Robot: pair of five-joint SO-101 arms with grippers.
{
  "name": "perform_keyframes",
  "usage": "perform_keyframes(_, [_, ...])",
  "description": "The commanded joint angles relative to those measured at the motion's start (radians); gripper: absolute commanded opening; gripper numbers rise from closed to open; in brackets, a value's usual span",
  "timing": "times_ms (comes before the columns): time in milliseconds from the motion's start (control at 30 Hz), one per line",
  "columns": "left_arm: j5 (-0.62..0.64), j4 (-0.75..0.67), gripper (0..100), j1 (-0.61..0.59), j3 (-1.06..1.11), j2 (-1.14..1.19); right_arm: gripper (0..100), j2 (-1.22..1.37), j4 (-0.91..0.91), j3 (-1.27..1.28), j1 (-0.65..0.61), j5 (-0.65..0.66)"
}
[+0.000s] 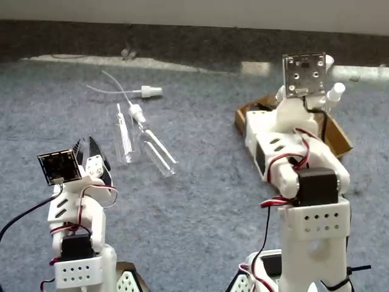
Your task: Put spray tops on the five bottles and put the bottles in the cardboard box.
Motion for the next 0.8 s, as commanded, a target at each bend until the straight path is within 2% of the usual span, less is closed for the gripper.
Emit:
perform_keyframes(0, [-0.008, -0.02, 0, -0.068, -0.024, -0.013, 0.7, 0.001, 0.01, -0.028, -0.156, 0.037])
perform_keyframes(133, [-0.008, -0.02, 0, -0.079, -0.024, -0.013, 2.4, 0.102, 0.012, -0.031, -0.308, 0.127])
perform_keyframes(300, [-0.008, -0.02, 0, -0.079, -0.022, -0.013, 16.3, 0.275, 0.012, -0.038, -0.415, 0.189])
perform_keyframes(400, [-0.008, -0.02, 0, -0.084, -0.022, -0.013, 21.4, 0.372, 0.01, -0.042, -0.45, 0.244])
perform_keyframes(533, [-0.008, -0.02, 0, -0.084, -0.024, -0.013, 21.8, 0.484, -0.004, -0.045, -0.498, 0.305])
perform_keyframes(767, [-0.008, -0.02, 0, -0.085, -0.024, -0.013, 22.0, 0.723, -0.068, -0.214, -0.509, 0.305])
